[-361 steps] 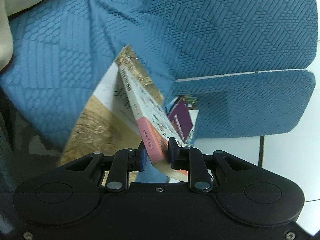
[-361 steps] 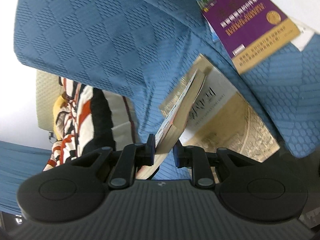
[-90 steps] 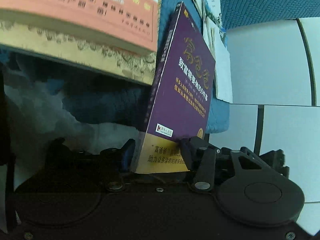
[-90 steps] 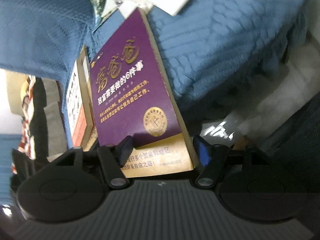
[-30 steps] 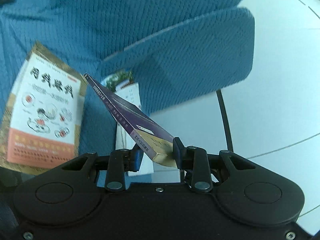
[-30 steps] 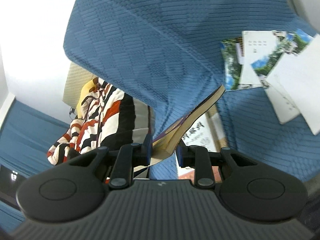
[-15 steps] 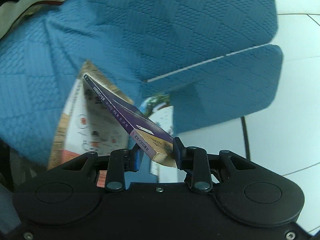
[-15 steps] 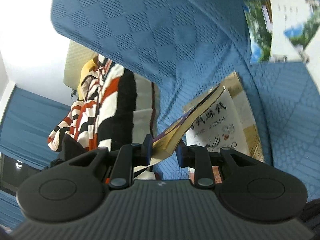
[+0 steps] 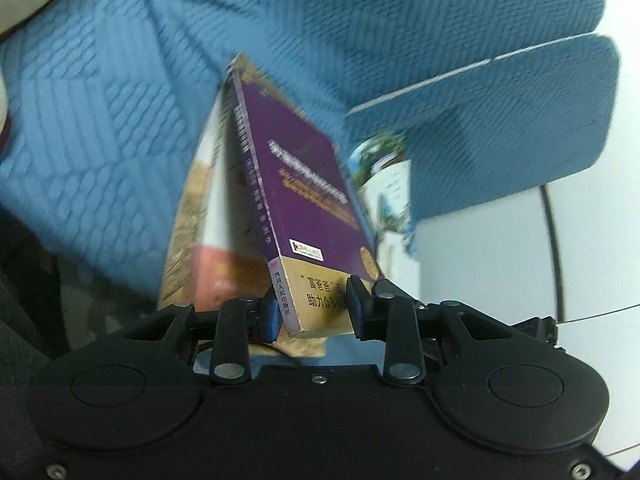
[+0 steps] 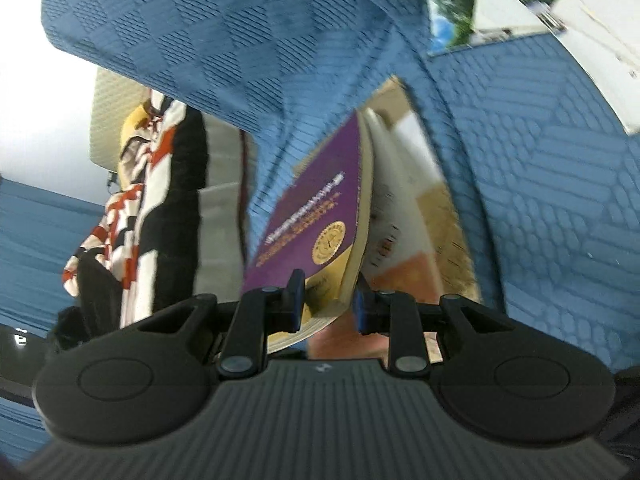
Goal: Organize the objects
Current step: 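Carry the purple book with both grippers and lower it onto the orange-and-white book, then open both grippers and withdraw them from the stacked books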
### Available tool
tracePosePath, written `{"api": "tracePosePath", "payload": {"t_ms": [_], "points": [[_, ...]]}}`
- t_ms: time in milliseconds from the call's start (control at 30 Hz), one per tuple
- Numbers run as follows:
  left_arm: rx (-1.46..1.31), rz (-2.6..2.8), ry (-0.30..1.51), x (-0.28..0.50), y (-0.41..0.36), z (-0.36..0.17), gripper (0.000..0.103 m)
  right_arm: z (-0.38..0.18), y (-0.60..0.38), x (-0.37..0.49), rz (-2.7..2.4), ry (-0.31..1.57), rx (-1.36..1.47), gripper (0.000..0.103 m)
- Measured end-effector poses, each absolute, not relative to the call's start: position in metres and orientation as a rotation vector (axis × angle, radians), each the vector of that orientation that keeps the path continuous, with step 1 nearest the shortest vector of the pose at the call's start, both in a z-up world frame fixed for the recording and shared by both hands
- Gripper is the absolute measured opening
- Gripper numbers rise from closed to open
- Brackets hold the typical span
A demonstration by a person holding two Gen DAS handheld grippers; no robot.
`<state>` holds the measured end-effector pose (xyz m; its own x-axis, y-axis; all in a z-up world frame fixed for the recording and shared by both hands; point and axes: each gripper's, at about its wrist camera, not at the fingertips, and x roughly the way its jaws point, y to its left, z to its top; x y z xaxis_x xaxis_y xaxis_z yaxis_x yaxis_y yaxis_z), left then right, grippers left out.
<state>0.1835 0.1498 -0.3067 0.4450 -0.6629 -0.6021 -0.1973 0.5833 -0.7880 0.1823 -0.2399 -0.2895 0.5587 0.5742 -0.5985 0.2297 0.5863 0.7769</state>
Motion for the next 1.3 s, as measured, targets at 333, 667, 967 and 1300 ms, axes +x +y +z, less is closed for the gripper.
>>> {"api": "tracePosePath", "payload": {"t_ms": [333, 667, 967, 1300], "points": [[-0.898, -0.325, 1.196, 0.185, 0.145, -0.335, 0.034, -0.331, -0.241, 0.169, 0.206, 1.009, 0.997, 0.028], [-0.791, -0.265, 1.176, 0.181, 0.144, -0.314, 0.076, -0.321, -0.24, 0.169, 0.143, 1.041, 0.953, 0.034], [-0.668, -0.263, 1.085, 0.164, 0.139, -0.261, 0.078, -0.268, -0.242, 0.154, 0.115, 0.976, 0.746, 0.034], [-0.507, -0.298, 0.971, 0.153, 0.107, -0.189, 0.078, -0.195, -0.246, 0.127, 0.134, 0.824, 0.594, 0.034]]}}
